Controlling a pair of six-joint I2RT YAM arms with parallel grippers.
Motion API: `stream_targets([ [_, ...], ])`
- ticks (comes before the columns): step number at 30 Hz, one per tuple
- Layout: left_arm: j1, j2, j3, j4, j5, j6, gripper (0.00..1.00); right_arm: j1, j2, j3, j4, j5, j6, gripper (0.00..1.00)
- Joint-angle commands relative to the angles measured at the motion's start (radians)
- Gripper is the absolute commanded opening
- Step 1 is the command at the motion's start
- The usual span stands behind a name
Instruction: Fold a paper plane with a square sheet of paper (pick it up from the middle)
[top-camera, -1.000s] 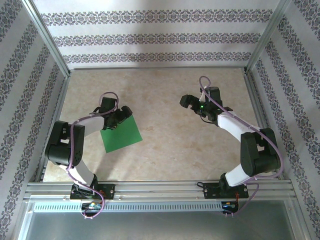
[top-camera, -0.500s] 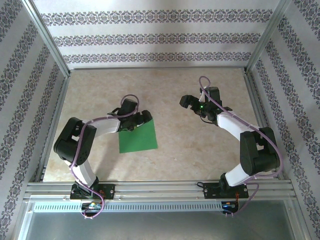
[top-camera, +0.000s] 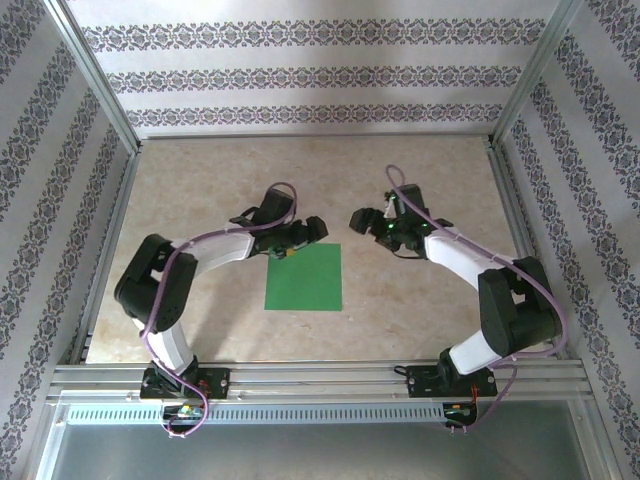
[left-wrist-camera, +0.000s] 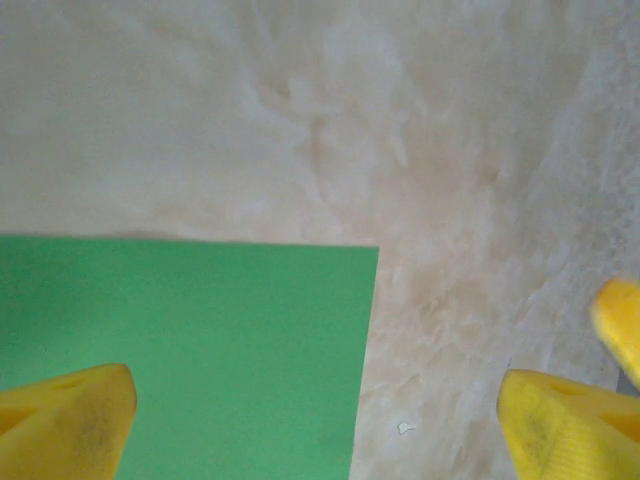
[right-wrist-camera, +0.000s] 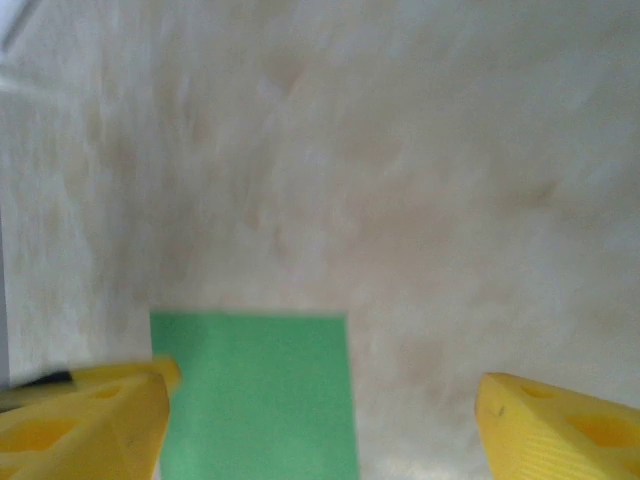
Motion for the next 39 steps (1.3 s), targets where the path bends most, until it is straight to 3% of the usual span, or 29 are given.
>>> stream_targets([
  [1, 0.056, -0.104, 0.024, -0.179, -0.093, 0.132, 0.96, 0.117, 0.017, 0.000, -0.083, -0.021, 0.059, 0.71],
  [4, 0.092, -0.141, 0.023, -0.248, -0.134, 0.191, 1.00, 0.199, 0.088, 0.041, -0.082, -0.017, 0.087, 0.64],
  [11, 0.123, -0.172, 0.024, -0.301, -0.169, 0.242, 1.00, 0.277, 0.285, 0.192, -0.089, -0.048, 0.102, 0.56],
  [25, 0.123, -0.139, 0.059, -0.292, -0.021, 0.280, 1.00, 0.185, 0.412, 0.244, -0.098, 0.060, 0.093, 0.56],
  [30, 0.108, -0.090, 0.084, -0.302, 0.009, 0.279, 1.00, 0.149, 0.473, 0.310, -0.103, 0.020, 0.041, 0.56],
  [34, 0.057, -0.028, 0.166, -0.420, -0.059, 0.313, 1.00, 0.135, 0.391, 0.316, -0.092, -0.023, 0.017, 0.56],
  [39, -0.031, 0.060, 0.286, -0.554, -0.182, 0.330, 1.00, 0.083, 0.192, 0.186, -0.041, 0.026, 0.047, 0.65],
])
